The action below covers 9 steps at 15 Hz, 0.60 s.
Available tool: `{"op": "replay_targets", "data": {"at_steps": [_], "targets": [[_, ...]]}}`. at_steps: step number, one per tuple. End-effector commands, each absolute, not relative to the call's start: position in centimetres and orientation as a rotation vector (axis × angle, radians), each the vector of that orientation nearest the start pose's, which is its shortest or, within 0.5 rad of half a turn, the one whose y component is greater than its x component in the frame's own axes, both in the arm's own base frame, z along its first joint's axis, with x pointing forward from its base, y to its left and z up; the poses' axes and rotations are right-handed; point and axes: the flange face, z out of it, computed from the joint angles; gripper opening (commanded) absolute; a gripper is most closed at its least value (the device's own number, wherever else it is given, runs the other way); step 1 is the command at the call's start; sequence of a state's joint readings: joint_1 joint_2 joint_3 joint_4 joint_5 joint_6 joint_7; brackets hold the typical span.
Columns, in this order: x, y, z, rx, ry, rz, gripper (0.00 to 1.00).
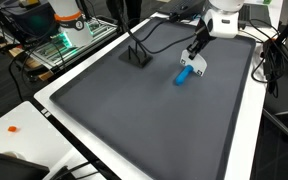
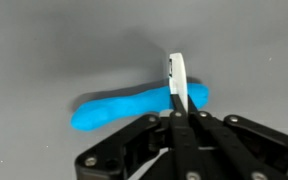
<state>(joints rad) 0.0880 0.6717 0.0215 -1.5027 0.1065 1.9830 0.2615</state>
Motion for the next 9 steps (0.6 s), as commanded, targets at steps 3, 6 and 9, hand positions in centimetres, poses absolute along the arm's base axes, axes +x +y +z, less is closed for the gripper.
{"op": "replay_targets", "data": {"at_steps": [3,6,9], "targets": [[67.8,8.0,24.4,-3.069,0.292,0.383,0.01],[67.6,8.3,23.9,-3.07,0.292,0.382,0.01],[67.8,7.9,24.0,-3.023,0.414,0.36,0.01]]}}
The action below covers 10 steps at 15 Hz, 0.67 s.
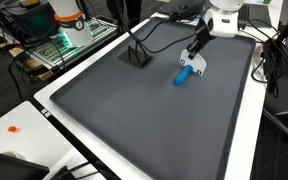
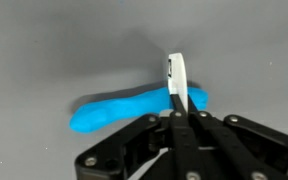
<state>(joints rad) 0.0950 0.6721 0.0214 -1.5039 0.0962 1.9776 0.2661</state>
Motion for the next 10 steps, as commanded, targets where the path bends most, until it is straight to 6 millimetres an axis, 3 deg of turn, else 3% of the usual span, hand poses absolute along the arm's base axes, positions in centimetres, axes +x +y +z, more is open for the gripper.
{"op": "replay_targets", "data": {"at_steps": [1,5,10], "targets": [[67.9,7.6,24.4,-2.996,0.474,0.346,0.01],[67.8,7.0,25.2,-3.009,0.494,0.339,0.01],[67.8,7.0,28.2,-3.027,0.457,0.301,0.01]]}}
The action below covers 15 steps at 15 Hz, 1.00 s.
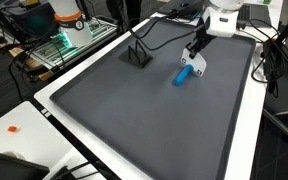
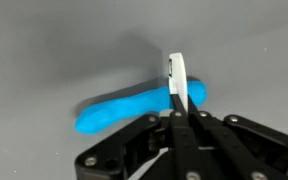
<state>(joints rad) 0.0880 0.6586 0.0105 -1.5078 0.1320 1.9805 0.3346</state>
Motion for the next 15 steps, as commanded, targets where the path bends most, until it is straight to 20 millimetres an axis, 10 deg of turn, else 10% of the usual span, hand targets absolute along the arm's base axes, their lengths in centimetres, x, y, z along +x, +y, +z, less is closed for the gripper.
{"op": "replay_targets", "data": {"at_steps": [1,6,15], "targets": [[67.8,7.0,28.8,-3.035,0.445,0.292,0.01],[67.7,6.0,31.1,-3.068,0.427,0.252,0.01],[67.3,5.4,28.7,-3.128,0.301,0.279,0.01]]}}
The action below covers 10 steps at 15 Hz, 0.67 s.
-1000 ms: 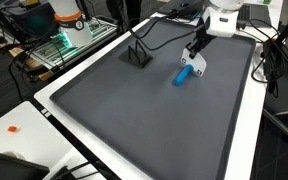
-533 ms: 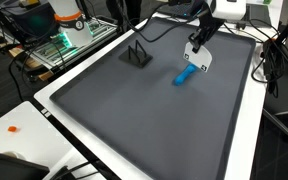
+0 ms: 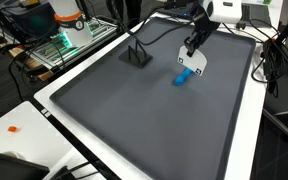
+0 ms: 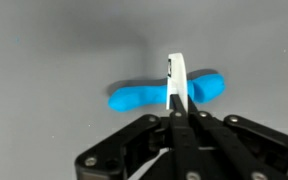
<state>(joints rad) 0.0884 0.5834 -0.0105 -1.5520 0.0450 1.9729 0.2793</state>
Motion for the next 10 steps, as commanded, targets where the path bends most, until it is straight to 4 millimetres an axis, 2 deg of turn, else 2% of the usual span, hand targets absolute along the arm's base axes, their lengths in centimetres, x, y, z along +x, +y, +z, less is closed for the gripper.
{"op": "replay_targets", "data": {"at_steps": [1,10], "targets": [[67.26,5.52,28.5,-3.116,0.295,0.285,0.01],[67.43,6.09,27.95,-3.093,0.297,0.279,0.01]]}}
